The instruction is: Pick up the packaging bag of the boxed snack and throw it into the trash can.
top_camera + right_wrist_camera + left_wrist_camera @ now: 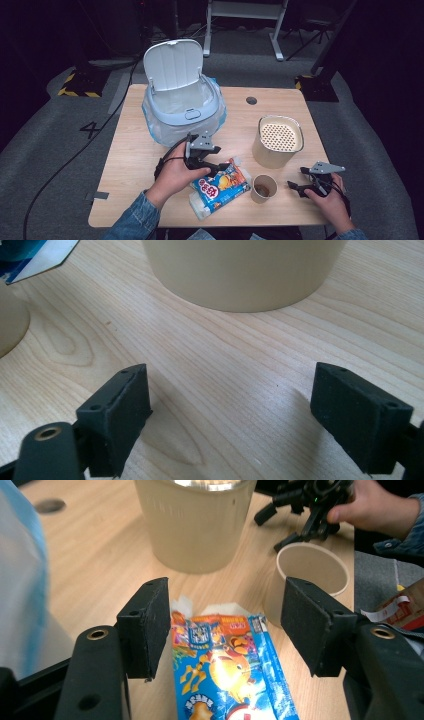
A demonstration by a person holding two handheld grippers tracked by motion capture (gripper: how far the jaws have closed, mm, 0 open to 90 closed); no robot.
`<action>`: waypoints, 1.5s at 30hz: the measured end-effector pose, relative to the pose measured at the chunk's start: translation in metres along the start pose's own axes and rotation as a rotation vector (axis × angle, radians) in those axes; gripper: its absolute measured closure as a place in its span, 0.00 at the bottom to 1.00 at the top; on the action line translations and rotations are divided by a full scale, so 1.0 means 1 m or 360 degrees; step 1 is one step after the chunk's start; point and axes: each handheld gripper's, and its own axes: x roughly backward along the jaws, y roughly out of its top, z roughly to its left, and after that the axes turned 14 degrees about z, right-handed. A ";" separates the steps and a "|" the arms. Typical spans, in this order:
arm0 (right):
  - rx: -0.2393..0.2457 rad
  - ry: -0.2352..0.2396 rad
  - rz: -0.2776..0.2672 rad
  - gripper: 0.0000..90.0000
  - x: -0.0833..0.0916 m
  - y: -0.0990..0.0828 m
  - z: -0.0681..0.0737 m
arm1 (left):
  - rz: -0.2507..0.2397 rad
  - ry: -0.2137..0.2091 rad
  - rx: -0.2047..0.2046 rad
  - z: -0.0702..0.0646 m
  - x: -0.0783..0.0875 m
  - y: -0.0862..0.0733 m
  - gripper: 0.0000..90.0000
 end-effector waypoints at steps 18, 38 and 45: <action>0.0000 -0.0005 -0.0008 0.22 0.001 -0.001 0.002 | 0.0211 -0.0063 0.0171 0.019 -0.058 -0.035 0.42; 0.0000 -0.0003 -0.0008 0.22 0.001 -0.001 0.002 | 0.0344 -0.0084 0.0232 0.027 -0.068 -0.040 0.87; 0.0000 -0.0002 -0.0009 0.22 0.001 -0.001 0.002 | 0.0229 -0.0092 0.0178 0.021 -0.047 -0.031 0.98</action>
